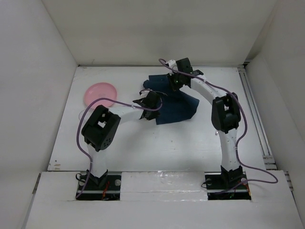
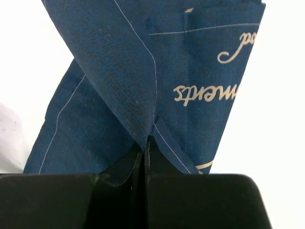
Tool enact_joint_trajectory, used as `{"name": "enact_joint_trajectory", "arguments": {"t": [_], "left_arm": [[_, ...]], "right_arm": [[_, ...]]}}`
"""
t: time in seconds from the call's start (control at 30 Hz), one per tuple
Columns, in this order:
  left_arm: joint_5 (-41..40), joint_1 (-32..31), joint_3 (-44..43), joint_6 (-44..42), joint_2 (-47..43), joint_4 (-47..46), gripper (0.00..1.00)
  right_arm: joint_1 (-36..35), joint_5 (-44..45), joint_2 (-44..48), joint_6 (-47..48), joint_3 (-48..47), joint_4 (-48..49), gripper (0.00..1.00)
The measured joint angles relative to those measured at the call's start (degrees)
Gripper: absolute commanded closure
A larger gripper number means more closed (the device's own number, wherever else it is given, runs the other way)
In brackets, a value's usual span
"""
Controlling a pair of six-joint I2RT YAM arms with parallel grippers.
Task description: Set the dinner table for one person
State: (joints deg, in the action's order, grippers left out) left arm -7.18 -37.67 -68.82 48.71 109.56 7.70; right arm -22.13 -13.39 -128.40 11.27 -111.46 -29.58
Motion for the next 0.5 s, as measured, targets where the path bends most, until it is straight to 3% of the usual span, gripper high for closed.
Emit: {"name": "enact_joint_trajectory", "arguments": {"t": [0.33,0.43,0.47,0.5], "left_arm": [[-5.6,3.5,-1.0,-0.1,-0.6,5.2,1.0],[-8.2,5.5,-1.0,0.5,-1.4,7.8,1.0],[-9.5,6.1,-1.0,1.1,-1.7,8.9,1.0],[-10.5,6.4,-1.0,1.8,-2.3,9.8,1.0]], "right_arm": [[5.0,9.3,8.6,-15.3,11.1,9.3,1.0],[7.7,14.8,12.9,-18.5,17.0,12.0,0.93],[8.5,16.8,14.6,-19.3,19.6,12.8,0.82],[9.0,18.2,15.9,-20.2,21.6,13.3,0.65]]}}
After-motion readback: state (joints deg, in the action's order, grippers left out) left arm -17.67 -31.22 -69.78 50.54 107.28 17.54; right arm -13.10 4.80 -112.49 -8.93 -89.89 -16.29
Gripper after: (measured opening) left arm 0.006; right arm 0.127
